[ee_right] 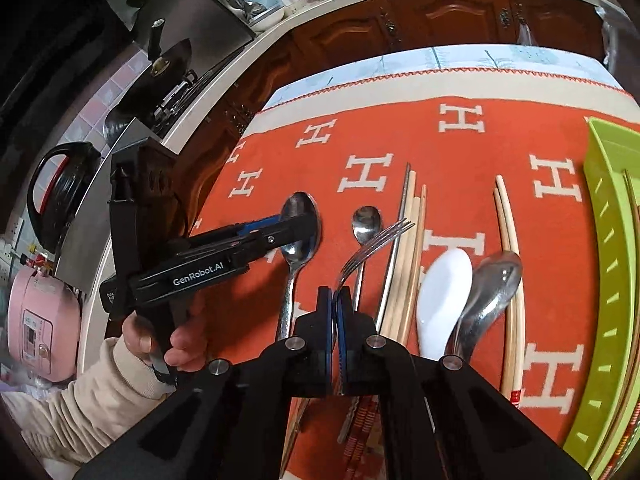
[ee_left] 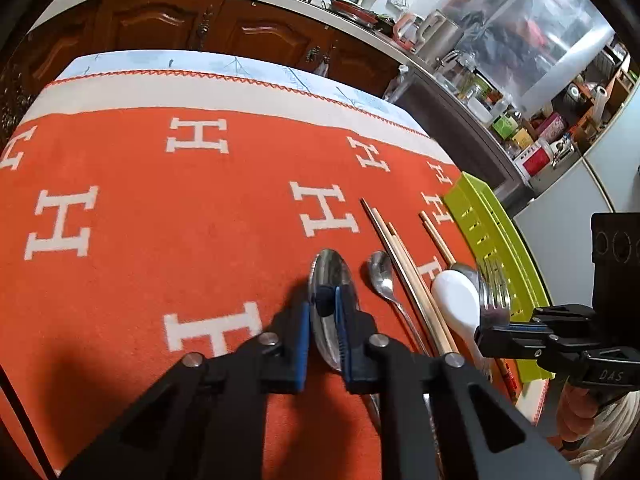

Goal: Organize utensils
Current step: 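Grasp a steel spoon with the left tool while the right tool grasps a steel fork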

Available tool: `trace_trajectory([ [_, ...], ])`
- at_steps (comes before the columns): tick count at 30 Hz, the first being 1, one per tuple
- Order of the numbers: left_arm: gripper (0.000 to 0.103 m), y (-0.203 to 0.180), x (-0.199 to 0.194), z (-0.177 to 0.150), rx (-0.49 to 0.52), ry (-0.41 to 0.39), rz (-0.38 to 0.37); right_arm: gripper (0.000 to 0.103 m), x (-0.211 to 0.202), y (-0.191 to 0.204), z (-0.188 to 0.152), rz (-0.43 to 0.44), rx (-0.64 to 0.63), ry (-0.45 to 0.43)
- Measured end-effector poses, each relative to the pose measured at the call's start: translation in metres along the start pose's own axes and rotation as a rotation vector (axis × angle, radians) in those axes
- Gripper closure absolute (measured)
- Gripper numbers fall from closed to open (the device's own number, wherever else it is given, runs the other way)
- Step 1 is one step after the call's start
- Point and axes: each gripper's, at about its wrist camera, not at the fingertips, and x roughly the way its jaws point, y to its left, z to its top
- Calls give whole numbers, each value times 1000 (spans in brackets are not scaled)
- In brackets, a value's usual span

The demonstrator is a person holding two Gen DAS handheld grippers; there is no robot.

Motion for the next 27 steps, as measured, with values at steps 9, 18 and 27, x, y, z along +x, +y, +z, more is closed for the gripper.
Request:
trace_trajectory([
  [9, 102, -15, -7, -10, 9, -24, 36, 100, -16, 3, -12, 7, 2, -10],
  [18, 102, -23, -48, -25, -36, -69, -24, 100, -55, 11, -23, 20, -22, -54],
  [27, 101, -54, -94, -38, -22, -115, -45, 100, -105, 31, -47, 49, -83, -127],
])
